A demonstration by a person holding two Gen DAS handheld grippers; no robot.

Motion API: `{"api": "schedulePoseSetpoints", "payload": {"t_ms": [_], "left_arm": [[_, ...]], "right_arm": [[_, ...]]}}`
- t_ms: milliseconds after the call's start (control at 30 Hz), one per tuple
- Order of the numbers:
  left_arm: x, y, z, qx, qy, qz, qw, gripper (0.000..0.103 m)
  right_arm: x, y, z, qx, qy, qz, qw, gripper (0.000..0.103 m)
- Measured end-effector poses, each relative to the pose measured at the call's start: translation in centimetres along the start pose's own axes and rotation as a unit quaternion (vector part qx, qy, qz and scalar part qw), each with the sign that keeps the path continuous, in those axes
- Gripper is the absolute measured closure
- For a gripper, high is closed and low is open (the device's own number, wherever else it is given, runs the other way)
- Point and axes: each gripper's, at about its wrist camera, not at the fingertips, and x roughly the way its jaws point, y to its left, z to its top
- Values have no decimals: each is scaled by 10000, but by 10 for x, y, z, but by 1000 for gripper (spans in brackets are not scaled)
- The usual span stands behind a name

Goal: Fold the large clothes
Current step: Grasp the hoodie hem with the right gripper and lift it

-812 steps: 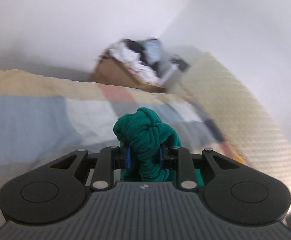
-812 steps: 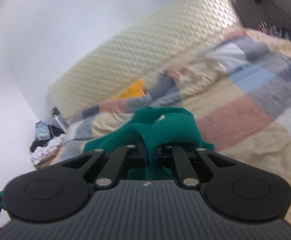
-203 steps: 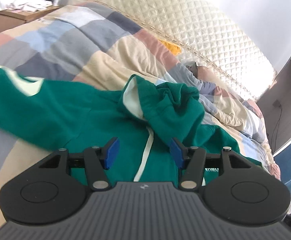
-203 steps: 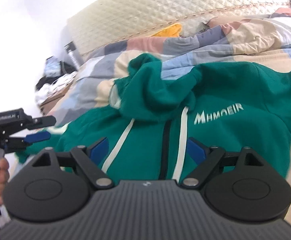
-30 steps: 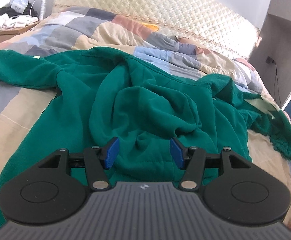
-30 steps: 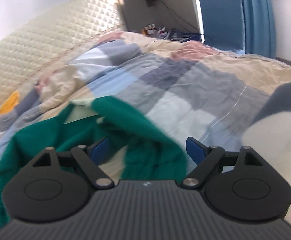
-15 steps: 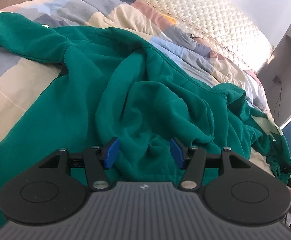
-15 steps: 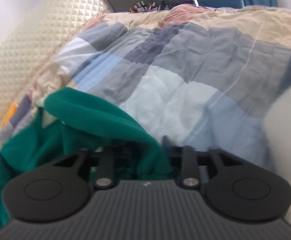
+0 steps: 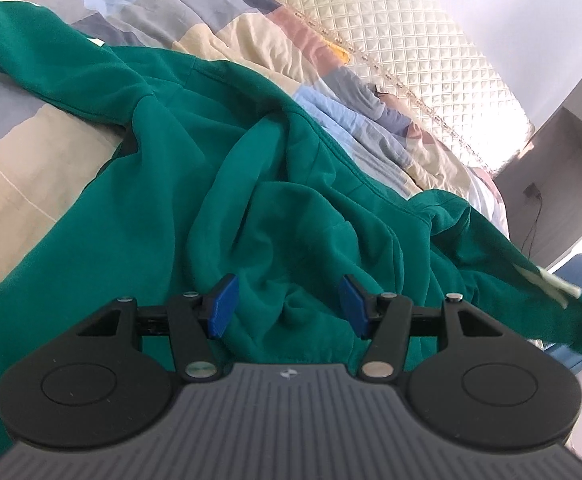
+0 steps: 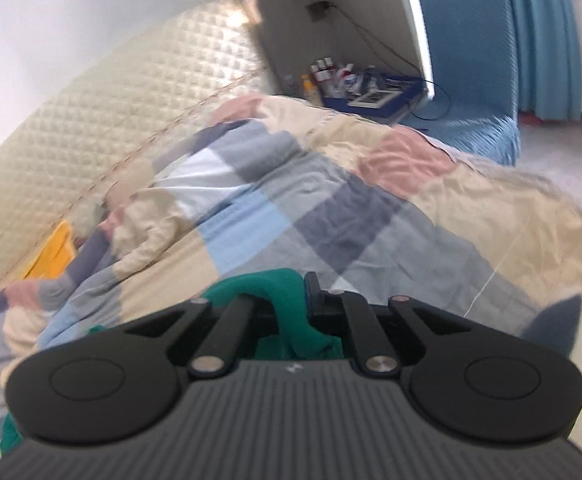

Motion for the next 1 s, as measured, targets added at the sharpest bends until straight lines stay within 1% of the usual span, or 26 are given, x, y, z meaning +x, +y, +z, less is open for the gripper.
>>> {"api": "schedulePoseSetpoints", "payload": {"t_ms": [100, 233, 367, 500, 567, 667, 767, 833, 900, 1000], "left_arm": [[-6, 2, 1, 13, -52, 7, 10000, 41], [-18, 4, 1, -25, -102, -103, 9999, 41], [-34, 5, 1, -47, -209, -273, 9994, 41], [-53, 9, 1, -42, -320, -446, 9985, 41], [-65, 13, 2, -85, -423, -481, 9979, 41], [-78, 21, 8, -249, -578, -534, 9966, 41], [-91, 35, 15, -499, -763, -530, 9944, 41], [-99, 46, 21, -678, -881, -525, 9924, 41], [-104, 58, 27, -856, -981, -504, 9902, 41], [-105, 71, 33, -1015, -1090, -438, 9879, 41]], "right_arm": [[-34, 36, 9, -257, 189, 200, 9993, 95], [-78, 93, -4, -554, 489, 710, 9947, 95], [-121, 162, -36, -1024, 725, 1335, 9831, 95], [-153, 237, -83, -1527, 951, 1925, 9647, 95], [-161, 273, -117, -1739, 1107, 2196, 9535, 95], [-159, 324, -170, -2022, 1311, 2432, 9396, 95], [-141, 371, -229, -2192, 1515, 2538, 9298, 94], [-125, 398, -266, -2330, 1612, 2521, 9253, 93], [-111, 423, -300, -2528, 1615, 2488, 9209, 93], [-80, 445, -341, -2666, 1659, 2399, 9186, 92]]}}
